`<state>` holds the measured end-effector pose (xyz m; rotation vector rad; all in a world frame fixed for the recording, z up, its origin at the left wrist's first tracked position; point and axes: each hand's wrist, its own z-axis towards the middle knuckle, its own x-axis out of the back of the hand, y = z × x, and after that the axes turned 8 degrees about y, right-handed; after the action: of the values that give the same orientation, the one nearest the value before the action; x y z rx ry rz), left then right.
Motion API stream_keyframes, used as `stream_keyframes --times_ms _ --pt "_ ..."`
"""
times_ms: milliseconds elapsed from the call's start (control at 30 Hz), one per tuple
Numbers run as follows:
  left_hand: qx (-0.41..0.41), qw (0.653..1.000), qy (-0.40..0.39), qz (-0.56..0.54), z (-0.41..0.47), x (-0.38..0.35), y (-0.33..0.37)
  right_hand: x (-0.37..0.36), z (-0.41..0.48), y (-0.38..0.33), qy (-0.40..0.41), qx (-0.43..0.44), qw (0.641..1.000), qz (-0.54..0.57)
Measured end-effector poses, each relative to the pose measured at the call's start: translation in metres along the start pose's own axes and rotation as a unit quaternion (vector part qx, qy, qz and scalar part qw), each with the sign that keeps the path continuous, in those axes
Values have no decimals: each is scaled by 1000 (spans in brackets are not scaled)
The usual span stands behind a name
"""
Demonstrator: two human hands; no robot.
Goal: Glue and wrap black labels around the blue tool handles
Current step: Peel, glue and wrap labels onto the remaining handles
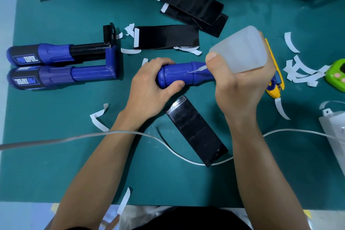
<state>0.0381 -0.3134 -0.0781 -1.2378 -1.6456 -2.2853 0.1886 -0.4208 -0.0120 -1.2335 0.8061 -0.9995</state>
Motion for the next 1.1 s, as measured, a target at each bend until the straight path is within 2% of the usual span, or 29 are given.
stream_keyframes --times_ms 200,367,433,567,667,767,833,867,900,933,1000,1100 --pt "-1 1000 -1 5 0 0 0 3 6 2 10 -47 998 36" --pt "-4 1000 -2 3 0 1 0 8 20 3 3 -106 986 127" --pt "-4 1000 -2 2 -1 1 0 10 25 4 -13 -160 973 166" --pt "-5 1000 1 7 -1 0 -1 17 35 7 -15 -329 922 204" --pt "-6 1000 2 7 -1 0 -1 26 47 5 -19 -342 927 155" --pt "-4 1000 0 4 -1 0 -2 29 68 -7 -62 -317 946 29" --pt "-3 1000 -2 -1 -1 0 -1 28 84 -18 -130 -257 953 -98" --pt "-1 1000 -3 -3 0 0 -1 28 92 -22 -164 -201 949 -180" --pt "0 1000 -3 -6 0 0 -1 28 98 -24 -193 -128 932 -279" --pt "1 1000 -4 -8 0 1 -1 29 104 -27 -208 -45 897 -388" --pt "4 1000 -7 -12 0 1 -1 25 109 -34 -214 115 790 -563" --pt "6 1000 -9 -9 0 1 -1 5 110 -28 -235 274 626 -692"
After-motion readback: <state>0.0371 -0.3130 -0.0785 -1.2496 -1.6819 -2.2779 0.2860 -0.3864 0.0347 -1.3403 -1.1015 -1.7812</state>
